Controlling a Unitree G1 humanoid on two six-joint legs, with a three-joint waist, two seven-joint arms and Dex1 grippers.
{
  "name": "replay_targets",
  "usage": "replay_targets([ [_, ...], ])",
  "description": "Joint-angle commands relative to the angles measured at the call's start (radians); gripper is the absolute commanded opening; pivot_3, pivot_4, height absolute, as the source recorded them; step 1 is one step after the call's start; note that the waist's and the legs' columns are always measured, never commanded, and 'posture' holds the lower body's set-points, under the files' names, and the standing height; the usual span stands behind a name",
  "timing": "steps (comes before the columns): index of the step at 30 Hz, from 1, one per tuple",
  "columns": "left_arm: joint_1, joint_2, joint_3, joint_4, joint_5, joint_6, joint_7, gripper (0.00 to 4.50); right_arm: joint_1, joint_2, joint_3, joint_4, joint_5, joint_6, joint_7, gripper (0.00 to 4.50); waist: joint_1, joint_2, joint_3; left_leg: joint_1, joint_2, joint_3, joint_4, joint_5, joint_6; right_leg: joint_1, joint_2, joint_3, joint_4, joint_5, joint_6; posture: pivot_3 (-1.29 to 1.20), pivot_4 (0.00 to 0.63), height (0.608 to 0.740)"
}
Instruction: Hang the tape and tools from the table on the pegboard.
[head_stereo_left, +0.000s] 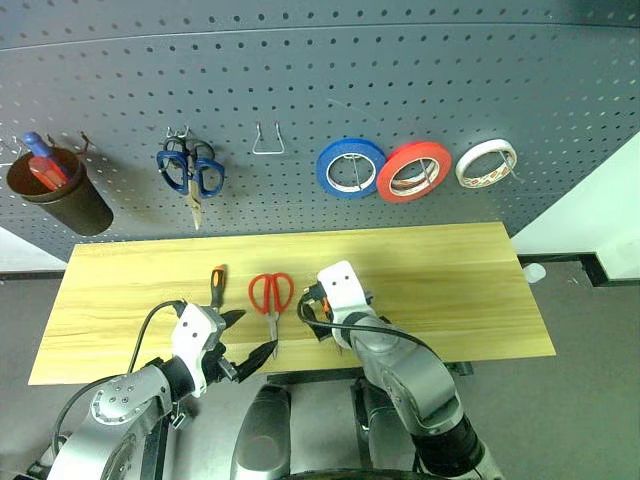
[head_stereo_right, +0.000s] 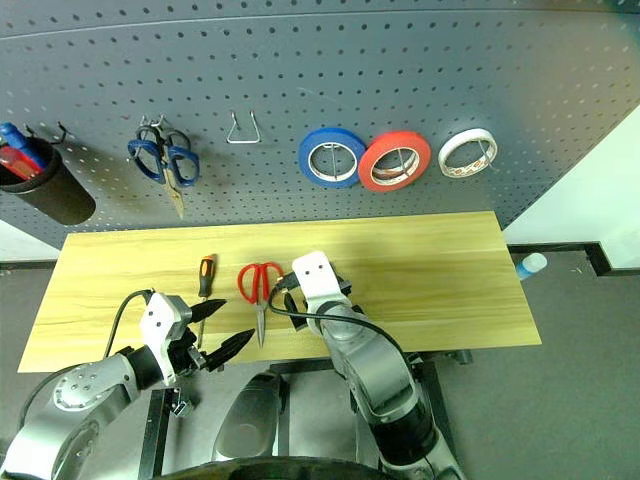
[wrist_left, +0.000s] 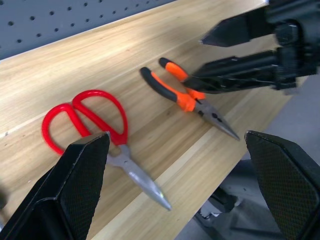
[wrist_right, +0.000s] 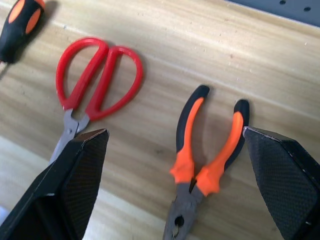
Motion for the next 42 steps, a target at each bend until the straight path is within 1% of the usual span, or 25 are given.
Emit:
replay_targets([
  [1,0.027,0.003,0.024,-0.045,-0.011,0.001,0.005,4.50,0.014,0.138,0.002,0.019,0.017,0.029,-0.036,4.48,0.000,0.000,0.001,0.000,0.000,0.000,0.000,0.000,0.000,0.000,0.000,0.000,0.000,0.000,0.000,0.35,0.266,0.677],
  [9,0.030,0.016,0.026,-0.055,-0.016,0.017,0.003,4.50,0.003,0.197,-0.026,0.079,0.036,0.068,-0.113,4.48,-0.002,0.000,0.016,-0.001,0.000,0.000,0.000,0.000,0.001,-0.001,0.000,0.000,0.000,-0.001,0.000,0.35,0.280,0.677],
  [15,0.039,0.021,0.025,-0.074,-0.020,0.032,0.007,4.50,-0.014,0.204,-0.017,0.121,0.065,0.047,-0.142,4.48,-0.010,0.000,0.022,-0.004,0.000,0.000,0.000,-0.001,0.001,-0.004,0.000,0.000,0.000,-0.001,0.000,0.36,0.286,0.677],
  [19,0.043,0.018,0.022,-0.085,-0.019,0.041,0.012,4.50,-0.056,0.213,-0.021,0.169,0.075,0.031,-0.161,4.48,-0.021,0.000,0.023,-0.011,0.000,0.000,0.001,0.000,0.001,-0.012,0.000,0.000,0.002,0.000,0.000,0.36,0.286,0.677],
  [23,0.044,0.015,0.019,-0.092,-0.017,0.047,0.017,4.50,-0.093,0.212,-0.027,0.202,0.086,0.021,-0.173,4.48,-0.022,0.000,0.024,-0.014,0.000,-0.001,0.001,0.000,0.001,-0.015,0.000,-0.001,0.003,0.000,0.000,0.36,0.286,0.677],
  [30,0.064,0.013,0.023,-0.106,-0.017,0.050,0.021,4.50,-0.120,0.213,-0.032,0.239,0.096,0.009,-0.186,4.48,-0.017,0.001,0.024,-0.016,0.000,-0.002,0.001,-0.001,0.001,-0.015,-0.001,-0.002,0.002,0.000,0.000,0.36,0.294,0.677],
  [42,0.086,0.019,0.022,-0.125,-0.020,0.059,0.029,4.50,-0.101,0.221,-0.020,0.243,0.109,0.057,-0.203,4.48,-0.020,0.002,0.026,-0.016,0.000,-0.002,0.000,-0.001,0.002,-0.016,-0.001,-0.003,0.003,0.000,0.000,0.37,0.306,0.677],
])
